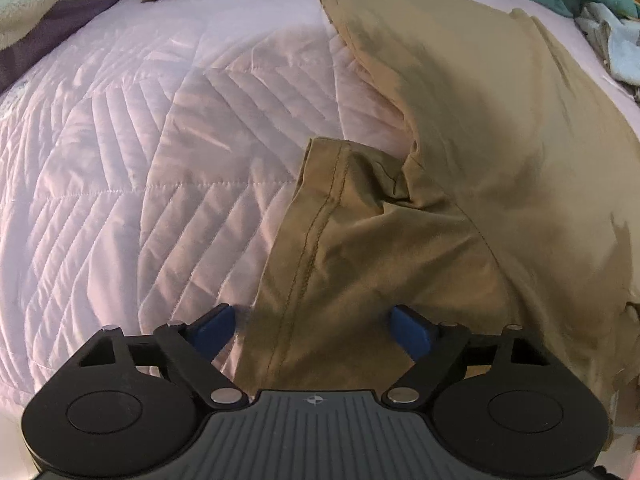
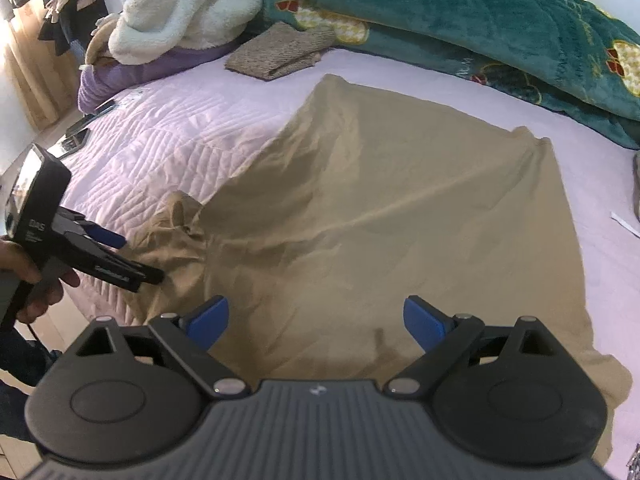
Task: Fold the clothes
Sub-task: 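Lower the left gripper to the khaki shirt's sleeve and hem edge, then grasp the shirt side edge with the left gripper and fold it inward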
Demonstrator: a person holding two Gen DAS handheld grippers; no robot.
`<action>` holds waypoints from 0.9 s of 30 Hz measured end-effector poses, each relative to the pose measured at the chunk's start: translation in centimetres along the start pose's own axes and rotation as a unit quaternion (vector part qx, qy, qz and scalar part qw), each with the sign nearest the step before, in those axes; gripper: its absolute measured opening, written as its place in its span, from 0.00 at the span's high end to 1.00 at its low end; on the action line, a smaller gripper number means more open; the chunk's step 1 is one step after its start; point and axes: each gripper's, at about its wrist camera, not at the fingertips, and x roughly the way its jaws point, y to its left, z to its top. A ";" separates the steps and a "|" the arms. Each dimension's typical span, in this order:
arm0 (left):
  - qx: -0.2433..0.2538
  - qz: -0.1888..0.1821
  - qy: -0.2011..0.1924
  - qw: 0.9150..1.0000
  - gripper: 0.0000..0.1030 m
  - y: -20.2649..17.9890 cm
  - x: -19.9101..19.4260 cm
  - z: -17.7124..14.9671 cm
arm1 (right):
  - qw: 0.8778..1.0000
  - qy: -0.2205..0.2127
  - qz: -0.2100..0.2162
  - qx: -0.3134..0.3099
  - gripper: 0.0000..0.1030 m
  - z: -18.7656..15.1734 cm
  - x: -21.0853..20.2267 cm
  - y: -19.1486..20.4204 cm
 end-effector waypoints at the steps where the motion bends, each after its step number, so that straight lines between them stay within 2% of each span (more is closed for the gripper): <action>1: 0.000 -0.001 0.000 1.000 0.22 0.0 0.0 0.0 | 1.000 -0.001 0.003 0.000 0.08 0.1 0.1 0.2; 3: 0.001 0.001 -0.002 1.000 0.30 0.0 -0.1 0.0 | 1.000 -0.002 0.007 -0.001 0.08 0.4 0.4 0.4; 5: -0.001 0.002 -0.004 1.000 0.50 0.0 -0.3 0.1 | 1.000 -0.002 0.006 -0.003 0.08 0.8 0.7 0.7; 6: -0.004 0.000 -0.005 1.000 0.55 0.1 -0.4 0.2 | 1.000 -0.001 0.004 -0.004 0.08 1.0 0.9 0.9; 8: -0.011 -0.008 -0.004 1.000 0.76 0.2 -0.8 0.3 | 1.000 0.002 0.004 -0.005 0.08 1.1 1.1 1.0; 11: -0.019 -0.018 -0.004 1.000 0.87 0.3 -1.2 0.5 | 1.000 0.006 0.007 -0.008 0.08 1.2 1.4 1.1; 14: -0.029 -0.023 -0.008 0.999 0.93 0.0 -1.7 0.5 | 1.000 0.006 0.008 -0.011 0.08 1.2 1.4 0.9; 20: -0.046 -0.015 -0.017 0.999 0.94 -1.0 -4.1 1.4 | 1.000 -0.001 0.010 -0.002 0.08 0.9 0.6 -0.5; 27: -0.011 0.014 -0.012 1.000 0.94 -5.2 -7.3 4.9 | 1.000 -0.007 0.008 0.027 0.07 -0.6 -0.5 -3.8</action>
